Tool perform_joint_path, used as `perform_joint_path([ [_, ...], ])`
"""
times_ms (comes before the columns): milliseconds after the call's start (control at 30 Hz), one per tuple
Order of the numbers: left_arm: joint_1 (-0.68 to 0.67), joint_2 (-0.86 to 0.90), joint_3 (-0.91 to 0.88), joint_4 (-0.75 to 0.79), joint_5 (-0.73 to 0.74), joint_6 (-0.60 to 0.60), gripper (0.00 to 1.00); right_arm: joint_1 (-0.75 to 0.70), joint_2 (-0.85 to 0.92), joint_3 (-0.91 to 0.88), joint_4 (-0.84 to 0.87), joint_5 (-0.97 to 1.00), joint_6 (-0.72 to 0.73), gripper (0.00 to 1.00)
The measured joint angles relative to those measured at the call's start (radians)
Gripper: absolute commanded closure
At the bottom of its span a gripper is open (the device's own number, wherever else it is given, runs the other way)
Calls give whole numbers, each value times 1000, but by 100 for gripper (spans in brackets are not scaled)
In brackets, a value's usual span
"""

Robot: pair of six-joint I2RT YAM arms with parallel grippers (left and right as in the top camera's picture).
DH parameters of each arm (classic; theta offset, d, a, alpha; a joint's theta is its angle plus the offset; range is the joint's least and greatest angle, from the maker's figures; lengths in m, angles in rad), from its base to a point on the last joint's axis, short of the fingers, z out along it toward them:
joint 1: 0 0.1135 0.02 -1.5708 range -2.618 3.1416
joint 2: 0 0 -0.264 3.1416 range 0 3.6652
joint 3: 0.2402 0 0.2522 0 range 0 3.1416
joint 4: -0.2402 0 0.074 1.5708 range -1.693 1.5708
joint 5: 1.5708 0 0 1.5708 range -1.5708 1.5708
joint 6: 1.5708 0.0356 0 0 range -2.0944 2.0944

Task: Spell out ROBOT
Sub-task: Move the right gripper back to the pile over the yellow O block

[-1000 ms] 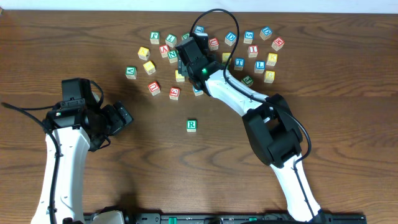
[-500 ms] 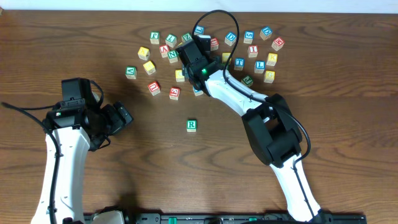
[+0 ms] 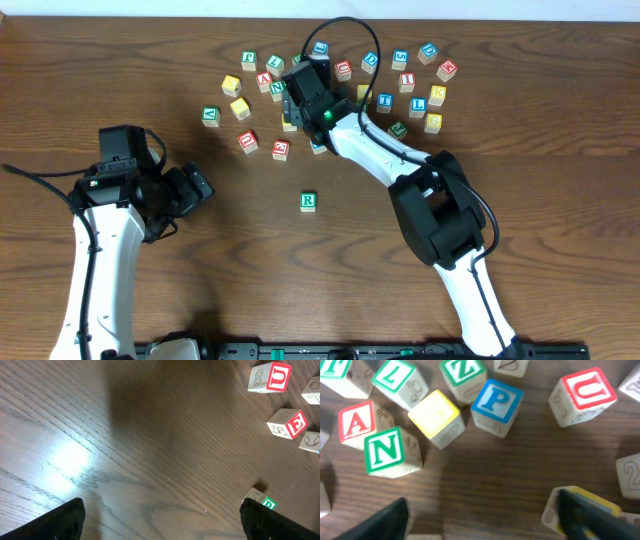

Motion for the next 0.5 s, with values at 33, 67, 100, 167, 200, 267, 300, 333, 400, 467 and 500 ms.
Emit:
perform_joint_path([
  [33,0,0,0,0,0,0,2,1,0,0,2,-3,-4,7],
  [67,0,0,0,0,0,0,2,1,0,0,3,-4,-4,7],
  [100,0,0,0,0,0,0,2,1,0,0,5,-7,-5,7],
  [167,0,0,0,0,0,0,3,1,0,0,7,-11,-7,7],
  [200,0,0,0,0,0,0,3,1,-1,0,6,-11,-8,7],
  [267,0,0,0,0,0,0,2,1,-5,0,-1,-16,-7,9],
  [300,0,0,0,0,0,0,3,0,-9,0,-8,-17,-7,10],
  [333,0,0,0,0,0,0,3,0,-14,0,-19,-15,4,11],
  [400,0,0,0,0,-1,0,3,-1,-23,0,-42,-4,32,12],
  [467,0,0,0,0,-3,0,2,-3,-32,0,-70,8,71,12],
  [500,0,0,0,0,-3,0,2,-5,-34,0,-82,13,86,12],
])
